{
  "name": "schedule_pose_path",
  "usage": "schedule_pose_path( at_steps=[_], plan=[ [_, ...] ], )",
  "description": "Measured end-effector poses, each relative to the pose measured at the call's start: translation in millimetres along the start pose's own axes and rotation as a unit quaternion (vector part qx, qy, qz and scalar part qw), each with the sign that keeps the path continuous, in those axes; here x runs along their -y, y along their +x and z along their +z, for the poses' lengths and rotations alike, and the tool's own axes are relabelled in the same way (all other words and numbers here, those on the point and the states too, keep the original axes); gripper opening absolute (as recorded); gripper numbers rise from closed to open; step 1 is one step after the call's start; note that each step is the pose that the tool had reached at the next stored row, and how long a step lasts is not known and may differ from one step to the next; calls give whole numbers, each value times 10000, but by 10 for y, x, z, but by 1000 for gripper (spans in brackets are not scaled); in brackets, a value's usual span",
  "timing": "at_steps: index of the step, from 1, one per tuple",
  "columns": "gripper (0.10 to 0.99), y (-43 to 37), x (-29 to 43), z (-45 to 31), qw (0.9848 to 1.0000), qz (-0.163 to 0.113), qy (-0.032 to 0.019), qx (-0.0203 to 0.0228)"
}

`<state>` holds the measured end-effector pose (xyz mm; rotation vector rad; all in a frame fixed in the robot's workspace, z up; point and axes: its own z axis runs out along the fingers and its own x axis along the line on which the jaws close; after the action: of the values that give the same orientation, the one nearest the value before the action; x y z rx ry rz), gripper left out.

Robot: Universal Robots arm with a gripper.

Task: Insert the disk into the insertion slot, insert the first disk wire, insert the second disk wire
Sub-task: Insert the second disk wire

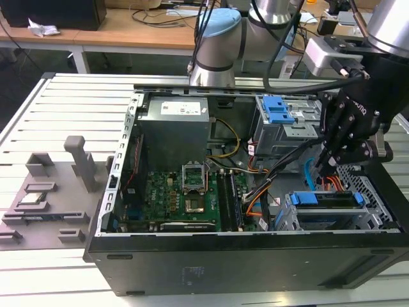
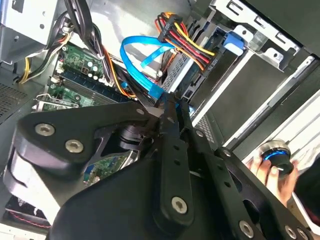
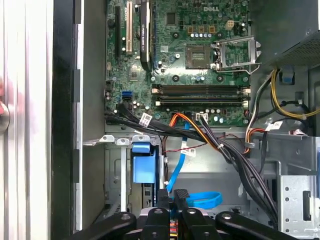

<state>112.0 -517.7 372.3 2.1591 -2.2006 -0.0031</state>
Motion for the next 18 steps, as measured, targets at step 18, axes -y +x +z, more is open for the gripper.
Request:
schedule_pose_path(
  at_steps=[18],
  plan=[
    [161, 149, 159, 265, 10000, -8, -3, -3]
  ],
)
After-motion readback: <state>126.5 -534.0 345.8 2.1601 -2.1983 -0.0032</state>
